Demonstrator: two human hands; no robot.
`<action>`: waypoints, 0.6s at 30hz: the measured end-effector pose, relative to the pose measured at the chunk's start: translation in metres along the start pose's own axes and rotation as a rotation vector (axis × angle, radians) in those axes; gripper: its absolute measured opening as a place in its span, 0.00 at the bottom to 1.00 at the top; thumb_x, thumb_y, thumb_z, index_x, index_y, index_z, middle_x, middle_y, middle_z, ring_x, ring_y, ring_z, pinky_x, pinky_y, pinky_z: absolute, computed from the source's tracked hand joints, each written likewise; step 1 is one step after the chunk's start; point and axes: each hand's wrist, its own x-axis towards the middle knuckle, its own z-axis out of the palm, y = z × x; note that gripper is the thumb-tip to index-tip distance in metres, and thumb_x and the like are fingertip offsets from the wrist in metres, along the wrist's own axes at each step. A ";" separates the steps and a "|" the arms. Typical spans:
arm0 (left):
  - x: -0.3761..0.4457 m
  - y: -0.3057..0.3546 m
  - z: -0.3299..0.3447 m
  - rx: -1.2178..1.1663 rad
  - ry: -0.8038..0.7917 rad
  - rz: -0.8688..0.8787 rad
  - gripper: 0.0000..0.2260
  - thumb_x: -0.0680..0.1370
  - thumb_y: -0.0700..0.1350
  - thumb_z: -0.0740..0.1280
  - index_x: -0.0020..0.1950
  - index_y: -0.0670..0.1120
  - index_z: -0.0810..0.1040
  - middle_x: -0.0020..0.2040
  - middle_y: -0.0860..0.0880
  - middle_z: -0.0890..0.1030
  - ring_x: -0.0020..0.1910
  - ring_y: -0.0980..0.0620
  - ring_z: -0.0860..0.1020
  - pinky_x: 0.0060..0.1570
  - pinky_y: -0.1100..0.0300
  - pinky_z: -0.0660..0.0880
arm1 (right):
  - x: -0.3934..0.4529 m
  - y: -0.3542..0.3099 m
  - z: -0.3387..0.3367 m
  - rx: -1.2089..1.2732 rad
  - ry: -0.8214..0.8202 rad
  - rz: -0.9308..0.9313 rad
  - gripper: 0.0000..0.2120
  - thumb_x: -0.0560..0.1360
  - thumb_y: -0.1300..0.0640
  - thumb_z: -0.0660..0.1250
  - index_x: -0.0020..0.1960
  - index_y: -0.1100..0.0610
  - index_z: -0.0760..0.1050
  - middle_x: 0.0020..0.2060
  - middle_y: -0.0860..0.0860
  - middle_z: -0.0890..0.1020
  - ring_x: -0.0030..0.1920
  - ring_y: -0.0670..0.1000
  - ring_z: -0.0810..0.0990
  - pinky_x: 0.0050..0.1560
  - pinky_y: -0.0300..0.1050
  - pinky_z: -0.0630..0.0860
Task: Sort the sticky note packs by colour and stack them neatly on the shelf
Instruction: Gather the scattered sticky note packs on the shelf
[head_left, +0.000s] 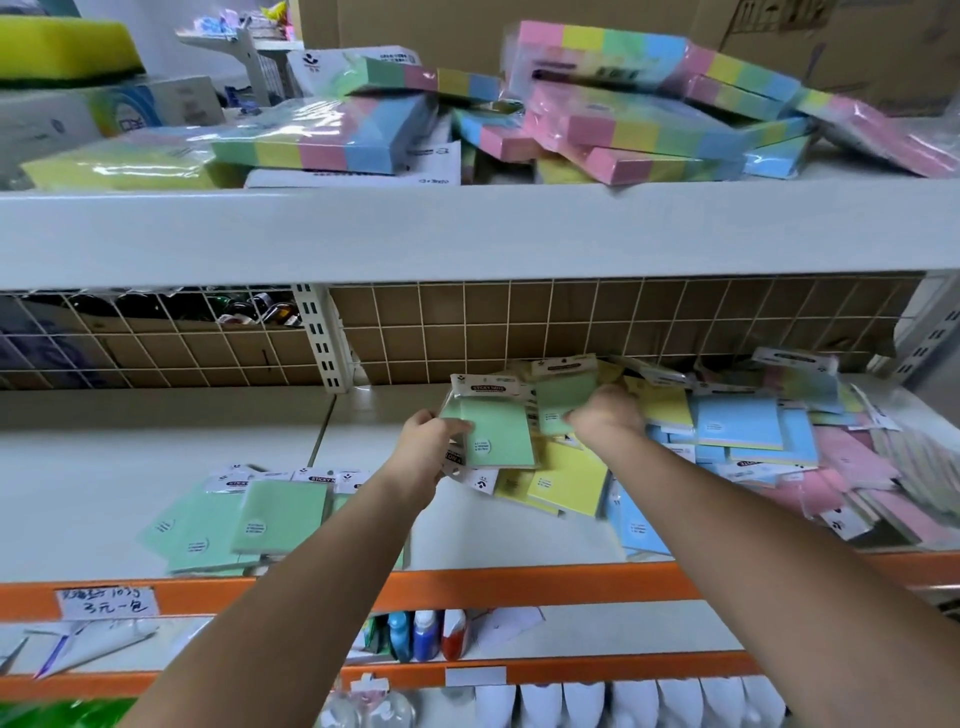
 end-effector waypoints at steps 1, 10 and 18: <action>0.000 0.000 -0.001 -0.002 0.001 0.003 0.13 0.75 0.35 0.65 0.59 0.38 0.71 0.47 0.40 0.80 0.41 0.41 0.80 0.44 0.51 0.76 | 0.001 0.000 -0.001 0.017 -0.012 0.006 0.19 0.74 0.53 0.72 0.60 0.61 0.74 0.58 0.56 0.79 0.57 0.55 0.80 0.47 0.42 0.75; -0.002 0.001 -0.018 -0.013 0.062 0.035 0.09 0.77 0.35 0.65 0.44 0.47 0.68 0.42 0.45 0.76 0.35 0.47 0.76 0.29 0.60 0.68 | -0.023 0.001 0.002 0.389 0.000 -0.077 0.12 0.76 0.52 0.65 0.56 0.57 0.77 0.52 0.57 0.80 0.48 0.57 0.77 0.43 0.41 0.69; -0.014 0.017 -0.075 0.025 0.103 0.053 0.19 0.73 0.37 0.68 0.63 0.37 0.69 0.45 0.41 0.77 0.35 0.44 0.75 0.33 0.56 0.71 | -0.074 -0.043 0.007 0.848 -0.188 -0.110 0.10 0.74 0.55 0.70 0.53 0.57 0.75 0.48 0.53 0.78 0.45 0.53 0.76 0.36 0.39 0.70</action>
